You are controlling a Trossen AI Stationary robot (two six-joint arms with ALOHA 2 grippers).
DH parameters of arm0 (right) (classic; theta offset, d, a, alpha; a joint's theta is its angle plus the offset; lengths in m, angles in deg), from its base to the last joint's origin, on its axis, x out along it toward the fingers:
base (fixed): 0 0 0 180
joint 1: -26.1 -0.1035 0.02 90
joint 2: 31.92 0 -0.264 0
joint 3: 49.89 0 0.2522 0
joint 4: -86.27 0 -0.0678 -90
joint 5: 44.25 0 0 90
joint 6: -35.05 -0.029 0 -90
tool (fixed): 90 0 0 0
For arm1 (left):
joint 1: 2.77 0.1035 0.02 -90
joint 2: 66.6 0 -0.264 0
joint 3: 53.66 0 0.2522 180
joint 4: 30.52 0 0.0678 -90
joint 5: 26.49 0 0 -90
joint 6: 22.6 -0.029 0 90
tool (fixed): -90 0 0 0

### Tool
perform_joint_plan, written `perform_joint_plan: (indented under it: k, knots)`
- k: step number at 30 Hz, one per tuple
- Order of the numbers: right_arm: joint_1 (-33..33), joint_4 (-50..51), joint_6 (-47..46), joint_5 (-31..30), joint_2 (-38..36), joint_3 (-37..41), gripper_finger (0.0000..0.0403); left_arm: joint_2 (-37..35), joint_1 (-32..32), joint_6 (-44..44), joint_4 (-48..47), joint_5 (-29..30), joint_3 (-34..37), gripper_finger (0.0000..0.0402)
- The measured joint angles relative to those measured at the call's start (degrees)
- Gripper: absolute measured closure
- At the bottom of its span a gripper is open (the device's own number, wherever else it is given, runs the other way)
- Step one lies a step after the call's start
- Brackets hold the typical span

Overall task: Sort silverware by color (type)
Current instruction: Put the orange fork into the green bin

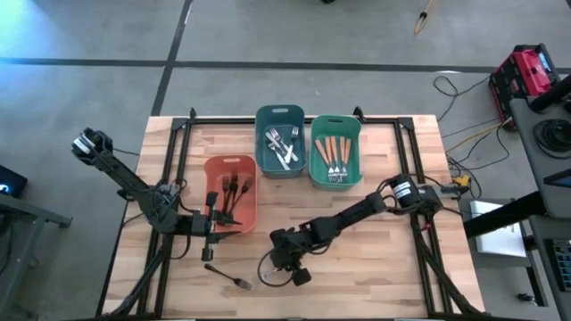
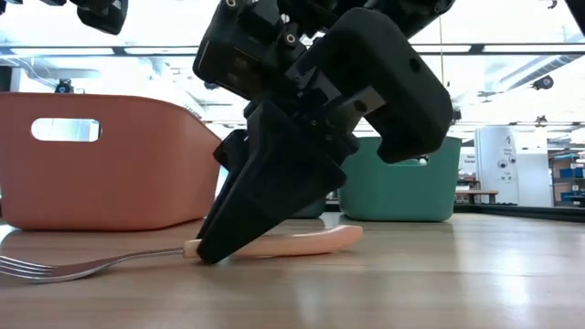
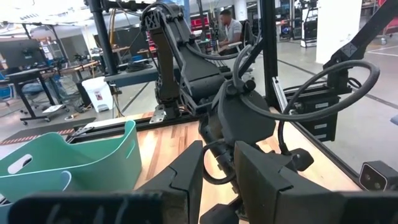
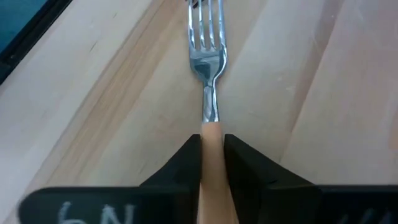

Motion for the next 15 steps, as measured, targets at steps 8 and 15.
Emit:
perform_joint_plan:
  k: [8,15]
  knots:
    - [0.3,-0.7,-0.3,1.9,0.1,0.1,0.0366,0.0,0.0,0.0,0.4,0.0,0.0,0.0325]
    - [0.7,3.7,-0.6,1.1,-4.0,0.5,0.0366,-1.2,0.4,-5.1,4.8,6.0,0.0,0.0325]
